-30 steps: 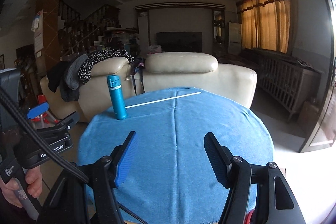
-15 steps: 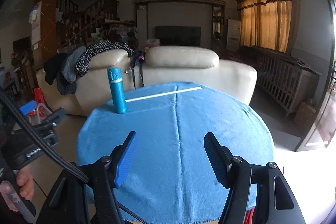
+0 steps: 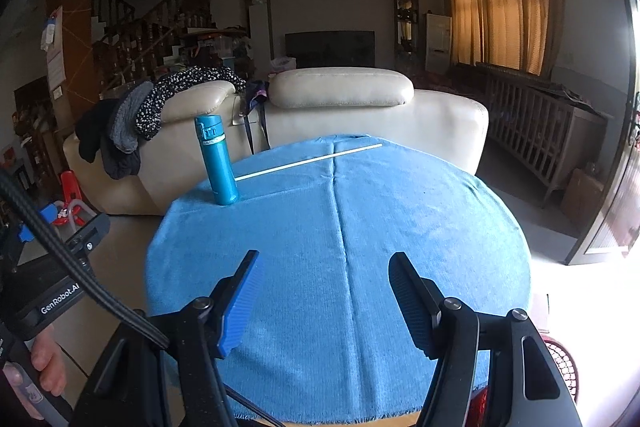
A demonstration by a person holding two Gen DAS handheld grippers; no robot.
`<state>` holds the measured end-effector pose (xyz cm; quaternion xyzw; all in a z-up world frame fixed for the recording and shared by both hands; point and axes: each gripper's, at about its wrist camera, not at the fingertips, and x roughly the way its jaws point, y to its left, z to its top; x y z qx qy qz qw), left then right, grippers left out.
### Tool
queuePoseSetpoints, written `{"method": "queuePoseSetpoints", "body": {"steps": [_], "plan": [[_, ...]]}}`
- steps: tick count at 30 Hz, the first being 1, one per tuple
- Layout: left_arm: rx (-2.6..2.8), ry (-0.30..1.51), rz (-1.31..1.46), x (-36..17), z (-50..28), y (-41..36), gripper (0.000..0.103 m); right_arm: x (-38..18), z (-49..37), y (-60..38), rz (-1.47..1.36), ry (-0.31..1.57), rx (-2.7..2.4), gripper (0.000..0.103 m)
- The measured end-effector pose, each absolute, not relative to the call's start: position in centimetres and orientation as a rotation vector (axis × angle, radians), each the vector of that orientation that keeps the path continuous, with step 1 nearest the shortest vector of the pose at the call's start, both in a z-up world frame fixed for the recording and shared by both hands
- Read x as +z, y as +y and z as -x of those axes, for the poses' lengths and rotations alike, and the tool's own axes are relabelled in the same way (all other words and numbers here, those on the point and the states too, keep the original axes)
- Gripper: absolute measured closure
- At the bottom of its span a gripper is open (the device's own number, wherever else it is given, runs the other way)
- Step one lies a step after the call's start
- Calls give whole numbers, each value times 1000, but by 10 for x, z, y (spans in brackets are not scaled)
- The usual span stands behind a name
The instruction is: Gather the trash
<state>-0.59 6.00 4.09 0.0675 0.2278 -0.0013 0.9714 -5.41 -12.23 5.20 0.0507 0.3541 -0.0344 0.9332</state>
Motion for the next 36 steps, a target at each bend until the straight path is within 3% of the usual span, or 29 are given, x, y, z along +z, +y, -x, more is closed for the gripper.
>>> {"method": "queuePoseSetpoints", "body": {"steps": [36], "plan": [[-16, 511, -150, 25, -28, 49, 14, 31, 19, -145, -146, 762, -99, 35]]}}
